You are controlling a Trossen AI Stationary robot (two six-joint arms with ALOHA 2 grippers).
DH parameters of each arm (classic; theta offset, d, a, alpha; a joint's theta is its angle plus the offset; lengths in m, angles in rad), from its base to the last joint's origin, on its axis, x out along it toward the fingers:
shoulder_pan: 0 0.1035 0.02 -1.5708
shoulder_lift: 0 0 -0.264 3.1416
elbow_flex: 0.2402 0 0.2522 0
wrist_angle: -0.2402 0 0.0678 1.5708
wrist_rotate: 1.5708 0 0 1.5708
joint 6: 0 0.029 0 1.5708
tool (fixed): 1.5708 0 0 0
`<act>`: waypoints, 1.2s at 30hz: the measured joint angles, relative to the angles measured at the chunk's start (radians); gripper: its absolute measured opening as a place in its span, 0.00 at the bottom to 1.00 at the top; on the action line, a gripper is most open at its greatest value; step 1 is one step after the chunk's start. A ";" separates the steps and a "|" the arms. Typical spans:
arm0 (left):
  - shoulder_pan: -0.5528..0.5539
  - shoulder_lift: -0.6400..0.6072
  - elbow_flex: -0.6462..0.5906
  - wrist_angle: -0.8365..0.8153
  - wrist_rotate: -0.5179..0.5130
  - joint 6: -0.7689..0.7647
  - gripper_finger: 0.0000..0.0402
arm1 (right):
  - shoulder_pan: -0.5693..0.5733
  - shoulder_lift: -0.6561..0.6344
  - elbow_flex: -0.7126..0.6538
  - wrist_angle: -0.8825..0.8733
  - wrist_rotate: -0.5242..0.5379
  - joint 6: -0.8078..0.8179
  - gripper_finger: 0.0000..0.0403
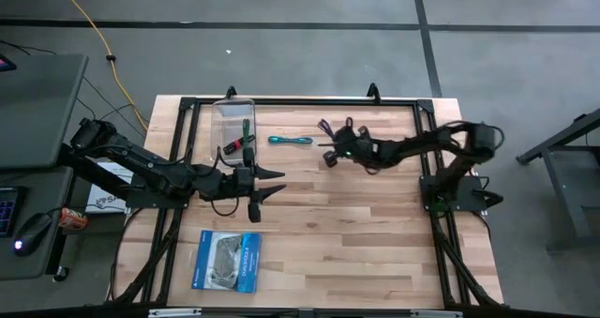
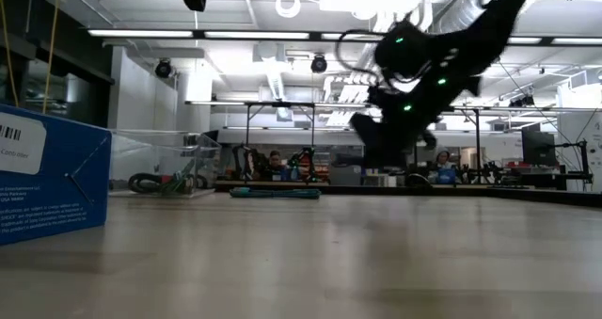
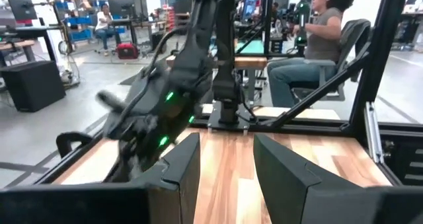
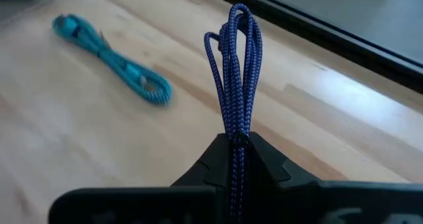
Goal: Pick and place USB-C Cables
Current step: Put the purple USB cable into the transparent bin
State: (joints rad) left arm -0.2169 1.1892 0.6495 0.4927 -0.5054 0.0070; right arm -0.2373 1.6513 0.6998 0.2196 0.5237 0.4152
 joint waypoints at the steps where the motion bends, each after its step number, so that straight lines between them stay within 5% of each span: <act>1: 0.000 0.000 0.000 -0.005 0.000 -0.002 0.30 | 0.002 -0.036 -0.032 0.016 -0.002 -0.008 0.03; 15: 0.001 -0.002 0.000 -0.010 -0.025 -0.003 0.30 | -0.038 -0.545 -0.484 0.513 -0.178 -0.057 0.03; 22: 0.001 -0.002 0.000 -0.010 -0.043 -0.003 0.30 | -0.010 -0.571 -0.441 0.517 -0.379 -0.088 0.03; 28: 0.001 -0.002 0.000 -0.010 -0.043 -0.003 0.30 | 0.131 -0.569 -0.352 0.541 -0.594 -0.221 0.03; 33: 0.000 -0.002 0.000 -0.010 -0.042 -0.003 0.30 | 0.275 -0.569 -0.293 0.554 -0.603 -0.352 0.04; 36: 0.000 -0.002 0.000 -0.010 -0.042 -0.003 0.30 | 0.330 -0.569 -0.259 0.552 -0.508 -0.400 0.04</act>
State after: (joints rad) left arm -0.2165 1.1870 0.6495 0.4828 -0.5472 0.0036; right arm 0.0926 1.0821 0.4410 0.7717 0.0160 0.0154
